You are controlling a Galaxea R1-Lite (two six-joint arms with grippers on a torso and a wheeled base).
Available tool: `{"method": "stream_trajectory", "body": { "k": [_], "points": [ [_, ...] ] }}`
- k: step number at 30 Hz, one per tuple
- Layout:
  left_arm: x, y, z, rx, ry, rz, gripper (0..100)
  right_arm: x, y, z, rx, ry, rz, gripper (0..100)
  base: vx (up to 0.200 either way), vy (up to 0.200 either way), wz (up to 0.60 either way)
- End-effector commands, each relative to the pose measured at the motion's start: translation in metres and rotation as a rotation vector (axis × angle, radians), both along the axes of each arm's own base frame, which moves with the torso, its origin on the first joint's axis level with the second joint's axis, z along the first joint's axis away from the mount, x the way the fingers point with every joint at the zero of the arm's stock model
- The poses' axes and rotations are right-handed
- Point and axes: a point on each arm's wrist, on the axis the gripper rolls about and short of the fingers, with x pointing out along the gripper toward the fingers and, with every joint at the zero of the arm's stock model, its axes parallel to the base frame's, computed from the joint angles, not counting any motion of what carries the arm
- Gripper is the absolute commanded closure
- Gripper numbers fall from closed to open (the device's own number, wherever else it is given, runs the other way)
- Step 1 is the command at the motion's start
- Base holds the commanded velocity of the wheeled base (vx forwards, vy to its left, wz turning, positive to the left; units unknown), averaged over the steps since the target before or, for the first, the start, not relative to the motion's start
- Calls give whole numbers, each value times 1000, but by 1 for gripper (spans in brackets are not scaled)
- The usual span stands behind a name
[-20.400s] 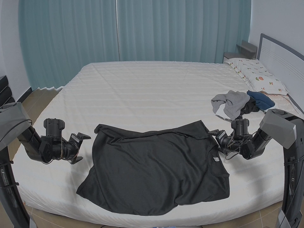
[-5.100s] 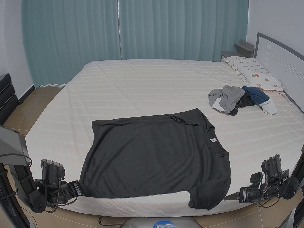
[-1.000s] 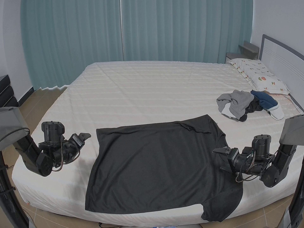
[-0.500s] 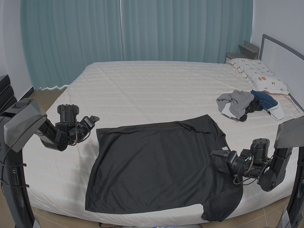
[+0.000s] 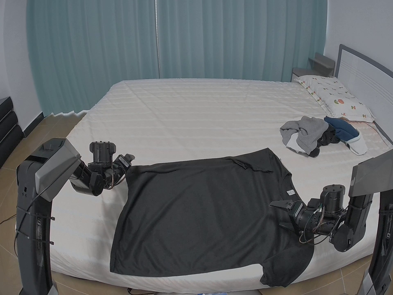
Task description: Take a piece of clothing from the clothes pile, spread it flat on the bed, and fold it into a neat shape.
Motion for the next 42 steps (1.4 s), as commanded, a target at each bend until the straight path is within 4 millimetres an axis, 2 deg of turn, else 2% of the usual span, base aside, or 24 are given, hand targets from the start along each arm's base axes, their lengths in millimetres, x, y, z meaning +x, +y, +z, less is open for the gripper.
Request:
{"method": "stream_trajectory", "body": {
  "k": [1, 9, 10, 17, 21, 27, 33, 40, 42],
  "points": [
    [3, -2, -11, 2, 10, 1, 0, 0, 0, -1, 1, 4, 0, 0, 0, 0, 0],
    [8, -11, -15, 5, 3, -12, 0, 1, 0, -1, 1, 1, 0, 0, 0, 0, 0],
    [8, -11, -16, 8, 1, -7, 100, 0, 0, -1, 0, 0, 0, 0, 0, 0, 0],
    [16, -13, -29, 37, -2, 19, 100, 0, 0, -1, 0, 0, 0, 0, 0, 0, 0],
    [28, -9, -25, 58, -45, 86, 100, 0, 0, -1, 0, 3, 0, 0, 0, 0, 0],
    [36, -2, -17, 69, -78, 86, 100, -2, 0, -1, 0, 7, 2, 0, 0, 0, 0],
    [36, 1, -28, 167, -65, 47, 100, -2, 0, -2, -2, 7, 3, 0, 0, 0, 0],
    [38, 7, -26, 175, -70, 60, 100, -2, 0, -2, -2, 7, 3, 0, 0, 0, 0],
    [41, 9, -21, 173, -88, 66, 100, -2, 0, -2, -2, 7, 3, 0, 0, 0, 0]
  ]
}}
